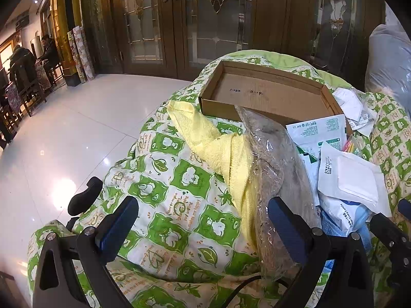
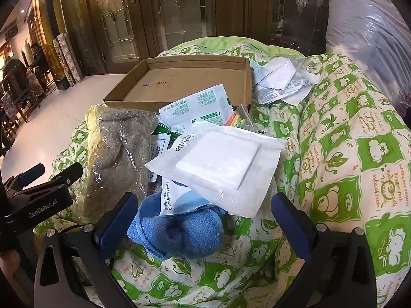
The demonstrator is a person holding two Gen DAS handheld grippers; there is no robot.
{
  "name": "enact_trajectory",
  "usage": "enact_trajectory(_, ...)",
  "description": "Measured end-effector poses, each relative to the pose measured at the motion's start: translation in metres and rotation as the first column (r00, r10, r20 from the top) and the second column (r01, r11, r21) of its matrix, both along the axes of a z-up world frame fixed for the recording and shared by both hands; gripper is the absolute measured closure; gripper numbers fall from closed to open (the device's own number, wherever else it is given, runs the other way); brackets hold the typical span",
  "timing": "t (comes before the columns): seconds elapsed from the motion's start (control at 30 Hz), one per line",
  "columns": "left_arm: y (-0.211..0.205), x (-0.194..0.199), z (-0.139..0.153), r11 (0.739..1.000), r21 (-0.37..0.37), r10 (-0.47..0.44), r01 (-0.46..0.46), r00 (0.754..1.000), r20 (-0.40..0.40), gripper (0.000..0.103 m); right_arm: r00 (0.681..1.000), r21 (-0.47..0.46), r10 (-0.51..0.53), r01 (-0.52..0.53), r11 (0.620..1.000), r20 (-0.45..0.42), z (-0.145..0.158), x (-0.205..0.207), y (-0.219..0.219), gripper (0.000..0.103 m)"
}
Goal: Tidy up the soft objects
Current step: 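Move left tool to the grey bagged item while right tool approaches the white gauze packet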
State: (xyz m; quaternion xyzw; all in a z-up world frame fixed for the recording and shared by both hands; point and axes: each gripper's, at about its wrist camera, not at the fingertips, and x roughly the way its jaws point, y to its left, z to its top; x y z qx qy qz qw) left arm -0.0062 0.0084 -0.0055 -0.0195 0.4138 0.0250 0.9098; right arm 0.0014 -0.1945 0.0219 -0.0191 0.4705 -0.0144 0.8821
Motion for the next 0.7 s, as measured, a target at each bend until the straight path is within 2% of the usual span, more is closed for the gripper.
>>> enact_trajectory(0.2, -0.001, -0.003, 0.001, 1.0, -0.004, -0.016, 0.016, 1.0, 0.005, 0.001, 1.0, 0.027, 0.009, -0.009, 1.0, -0.014, 0.0, 0.003, -0.002, 0.0)
enact_trajectory(0.47, -0.009, -0.006, 0.008, 0.996, -0.031, -0.082, 0.083, 0.997, 0.007, 0.001, 0.999, 0.057, -0.009, 0.012, 0.998, -0.054, -0.003, 0.009, -0.011, 0.0)
enact_trajectory(0.7, -0.013, -0.003, 0.005, 0.996, -0.022, -0.088, 0.088, 0.996, -0.011, 0.001, 0.998, 0.059, -0.007, 0.011, 0.998, -0.057, -0.004, 0.01, -0.012, 0.0)
